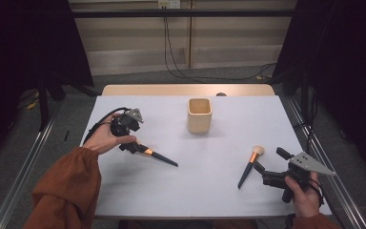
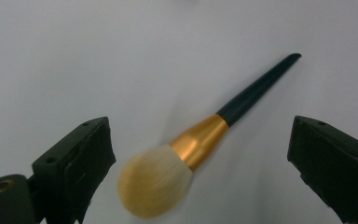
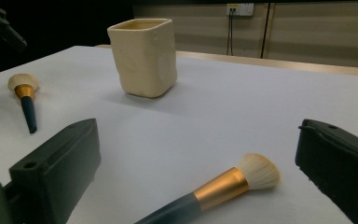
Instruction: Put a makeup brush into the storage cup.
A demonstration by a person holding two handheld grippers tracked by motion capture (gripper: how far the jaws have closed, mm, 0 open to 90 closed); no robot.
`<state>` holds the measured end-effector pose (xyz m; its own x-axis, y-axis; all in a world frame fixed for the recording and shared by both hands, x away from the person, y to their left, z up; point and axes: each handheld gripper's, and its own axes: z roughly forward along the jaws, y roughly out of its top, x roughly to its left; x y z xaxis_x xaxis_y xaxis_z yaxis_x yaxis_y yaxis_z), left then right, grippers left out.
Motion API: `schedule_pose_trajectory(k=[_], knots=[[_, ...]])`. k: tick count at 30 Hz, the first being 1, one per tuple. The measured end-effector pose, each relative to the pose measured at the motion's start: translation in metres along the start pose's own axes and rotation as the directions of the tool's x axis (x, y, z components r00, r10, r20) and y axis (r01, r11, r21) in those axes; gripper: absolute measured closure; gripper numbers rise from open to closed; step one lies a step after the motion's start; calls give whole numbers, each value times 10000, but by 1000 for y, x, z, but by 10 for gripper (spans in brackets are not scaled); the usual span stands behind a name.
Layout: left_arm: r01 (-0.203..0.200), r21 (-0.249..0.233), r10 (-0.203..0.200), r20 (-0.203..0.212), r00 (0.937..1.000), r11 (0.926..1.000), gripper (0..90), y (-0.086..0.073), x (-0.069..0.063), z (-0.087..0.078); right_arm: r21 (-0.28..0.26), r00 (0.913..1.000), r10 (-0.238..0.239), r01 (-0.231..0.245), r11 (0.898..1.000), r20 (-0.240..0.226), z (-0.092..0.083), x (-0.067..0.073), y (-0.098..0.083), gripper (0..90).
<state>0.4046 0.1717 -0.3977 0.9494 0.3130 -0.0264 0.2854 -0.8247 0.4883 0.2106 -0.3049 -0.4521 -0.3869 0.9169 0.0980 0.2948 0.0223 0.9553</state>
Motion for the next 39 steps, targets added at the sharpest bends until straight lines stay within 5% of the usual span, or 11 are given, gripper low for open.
schedule_pose_trajectory(k=[10,20,25,29,32,33,39], knots=[[-837,799,820,248,9963,9933,119,5,5,12,24,10000,3,-3,10000,-22,1,0,0,0],[-1808,1686,1660,982,9812,9690,232,10,7,26,75,9999,-88,89,9999,-82,1,1,0,0],[-1898,2036,1730,971,9801,9605,274,9,11,31,104,9999,-61,62,9999,-80,1,0,-1,0],[-1794,2046,1628,955,9820,9623,318,9,12,32,140,9999,-60,61,9999,-97,2,1,-1,0],[-2010,2247,1841,939,9784,9535,357,10,13,35,149,9999,-72,73,9999,-117,2,1,-1,0],[-2294,2422,2111,991,9724,9427,378,11,13,36,150,9999,-74,76,9999,-119,1,1,-1,0],[-2470,2519,2252,1126,9678,9357,415,13,13,39,160,9999,-63,65,9999,-134,2,1,-1,0]])
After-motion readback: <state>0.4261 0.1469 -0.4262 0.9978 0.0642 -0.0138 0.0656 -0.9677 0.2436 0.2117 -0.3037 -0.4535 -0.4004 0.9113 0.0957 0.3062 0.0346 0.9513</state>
